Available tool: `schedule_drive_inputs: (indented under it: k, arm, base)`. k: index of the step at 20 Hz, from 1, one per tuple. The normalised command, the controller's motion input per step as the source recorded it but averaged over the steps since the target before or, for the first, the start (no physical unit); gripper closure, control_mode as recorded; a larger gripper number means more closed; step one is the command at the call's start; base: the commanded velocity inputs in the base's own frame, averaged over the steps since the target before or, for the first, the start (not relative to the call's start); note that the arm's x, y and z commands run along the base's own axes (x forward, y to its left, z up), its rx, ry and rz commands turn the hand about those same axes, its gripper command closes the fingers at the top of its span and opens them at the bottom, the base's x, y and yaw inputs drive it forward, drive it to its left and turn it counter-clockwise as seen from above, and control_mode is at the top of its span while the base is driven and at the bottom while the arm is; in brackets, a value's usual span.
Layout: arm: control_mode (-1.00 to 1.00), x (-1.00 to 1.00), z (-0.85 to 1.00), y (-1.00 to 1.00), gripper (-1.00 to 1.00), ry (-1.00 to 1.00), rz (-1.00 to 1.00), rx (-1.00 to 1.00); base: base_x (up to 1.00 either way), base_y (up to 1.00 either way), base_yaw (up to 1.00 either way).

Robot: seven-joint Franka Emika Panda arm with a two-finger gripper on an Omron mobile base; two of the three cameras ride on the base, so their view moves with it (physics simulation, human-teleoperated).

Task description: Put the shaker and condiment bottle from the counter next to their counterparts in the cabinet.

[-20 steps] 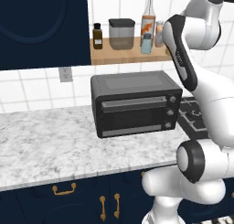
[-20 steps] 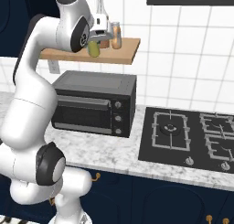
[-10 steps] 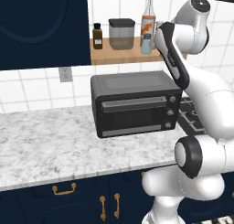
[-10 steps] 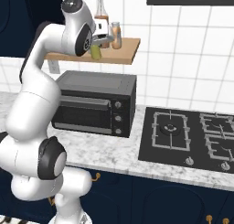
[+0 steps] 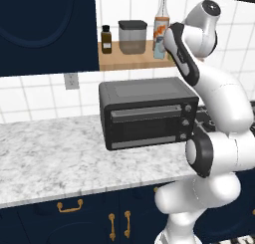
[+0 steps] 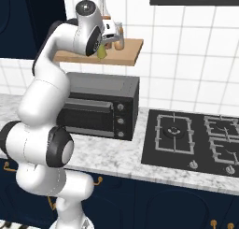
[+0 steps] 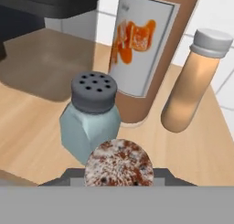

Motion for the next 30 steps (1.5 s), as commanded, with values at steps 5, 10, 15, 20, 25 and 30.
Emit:
schedule_drive_inputs:
  k: [5, 10, 15, 20, 25, 30]
  arm:
    - [-1.0, 0.44, -0.04, -0.11, 1.0, 0.0, 0.06, 0.0]
    - [-1.0, 0.35, -0.15, -0.07, 1.0, 0.0, 0.05, 0.0]
    - [-1.0, 0.13, -0.26, 0.01, 1.0, 0.0, 0.04, 0.0]
    - [-1.0, 0.13, -0.22, 0.02, -1.0, 0.0, 0.01, 0.0]
    - [-1.0, 0.05, -0.12, 0.01, -1.0, 0.0, 0.04, -0.01]
    - [-1.0, 0.01, 0.0, 0.09, -1.0, 0.0, 0.05, -0.06]
  base:
    - [0.0, 0.0, 0.0]
    - [0.0, 0.0, 0.0]
    - [0.0, 0.0, 0.0]
    - [0.0, 0.0, 0.0]
    - [0.0, 0.0, 0.0]
    - [0.0, 0.0, 0.0]
